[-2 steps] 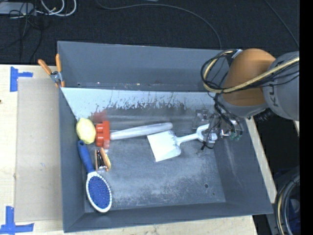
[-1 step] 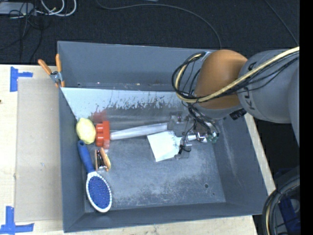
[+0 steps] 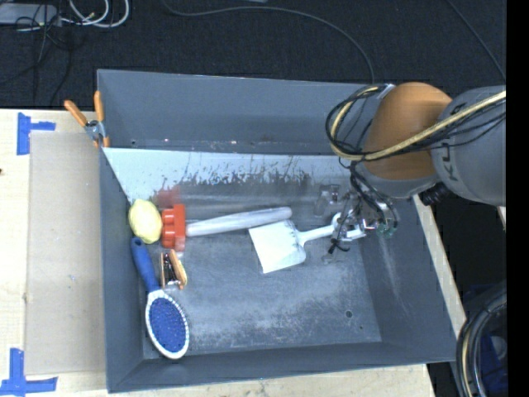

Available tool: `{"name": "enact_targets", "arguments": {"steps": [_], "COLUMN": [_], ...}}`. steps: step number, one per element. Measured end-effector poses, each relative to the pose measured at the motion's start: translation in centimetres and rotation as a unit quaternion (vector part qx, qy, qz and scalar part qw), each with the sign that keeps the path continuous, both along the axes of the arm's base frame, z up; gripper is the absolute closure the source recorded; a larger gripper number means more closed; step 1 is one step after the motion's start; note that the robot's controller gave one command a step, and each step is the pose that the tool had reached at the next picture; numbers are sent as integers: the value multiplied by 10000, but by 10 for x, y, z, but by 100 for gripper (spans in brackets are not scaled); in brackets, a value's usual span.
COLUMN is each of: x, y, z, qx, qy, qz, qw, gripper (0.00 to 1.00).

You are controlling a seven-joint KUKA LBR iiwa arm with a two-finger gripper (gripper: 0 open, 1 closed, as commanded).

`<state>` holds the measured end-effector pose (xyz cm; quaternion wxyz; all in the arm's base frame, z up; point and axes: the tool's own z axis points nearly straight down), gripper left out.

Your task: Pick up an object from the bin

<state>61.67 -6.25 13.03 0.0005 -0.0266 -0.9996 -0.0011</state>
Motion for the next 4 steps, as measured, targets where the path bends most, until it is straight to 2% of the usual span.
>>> {"name": "enact_targets", "arguments": {"steps": [1,2,4], "x": [-2,3,2], "y": [36,33,33], "z": [-43,-60,-57], "qx": [4,4,5], "qy": [4,-9,9], "qz": [631,723,729], "qw": [9980,9974,9973], "gripper": [0,100,100]}}
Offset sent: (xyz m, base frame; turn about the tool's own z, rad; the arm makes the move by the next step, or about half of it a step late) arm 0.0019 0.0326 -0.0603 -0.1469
